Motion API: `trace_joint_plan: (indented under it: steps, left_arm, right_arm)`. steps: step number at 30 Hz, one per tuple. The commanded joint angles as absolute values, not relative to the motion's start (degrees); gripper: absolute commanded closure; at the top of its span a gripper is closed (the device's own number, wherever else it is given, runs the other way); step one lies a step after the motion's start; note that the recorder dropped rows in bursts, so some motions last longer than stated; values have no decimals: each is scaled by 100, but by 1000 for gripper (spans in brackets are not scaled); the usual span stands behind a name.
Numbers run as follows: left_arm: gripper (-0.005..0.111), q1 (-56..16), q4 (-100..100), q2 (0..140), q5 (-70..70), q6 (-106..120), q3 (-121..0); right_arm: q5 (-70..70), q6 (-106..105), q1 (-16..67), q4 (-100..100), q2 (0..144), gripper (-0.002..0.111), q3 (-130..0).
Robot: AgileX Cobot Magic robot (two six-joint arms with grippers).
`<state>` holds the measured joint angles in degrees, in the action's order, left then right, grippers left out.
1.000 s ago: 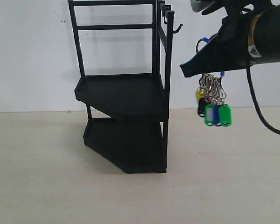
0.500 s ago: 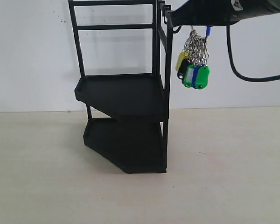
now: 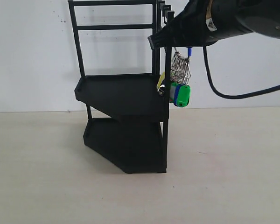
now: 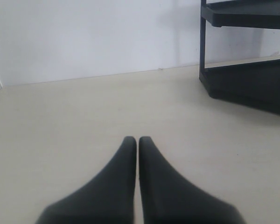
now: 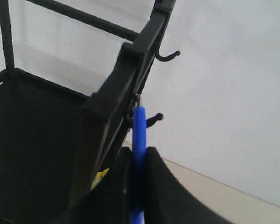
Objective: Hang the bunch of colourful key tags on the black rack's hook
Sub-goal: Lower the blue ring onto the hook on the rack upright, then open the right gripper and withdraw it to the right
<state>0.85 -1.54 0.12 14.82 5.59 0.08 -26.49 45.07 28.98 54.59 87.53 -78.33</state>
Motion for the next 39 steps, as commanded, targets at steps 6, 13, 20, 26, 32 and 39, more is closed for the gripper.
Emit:
trace_joint_plan:
  steps: [6,13,20,26,32,39]
  left_arm:
    - [102,78,-134,0,1449,555,0]
    - [102,78,-134,0,1449,555,0]
    - [102,78,-134,0,1449,555,0]
    - [102,78,-134,0,1449,555,0]
    - [102,78,-134,0,1449,555,0]
    - [102,78,-134,0,1465,555,0]
  right_arm:
    - [-3119,4359,2923,5161,8741,108,-7895]
    - [-3131,4359,2923,5152,8741,108,-7895]
    - [-2962,4359,2923,5152,8741,77,-7895]
    - [-3030,4447,2923,5152,8703,58,-7895]
    - [-3369,4463,2923,4898,8203,85,-7895]
    - [-3924,3692,2923,4058,7421,108,-7884]
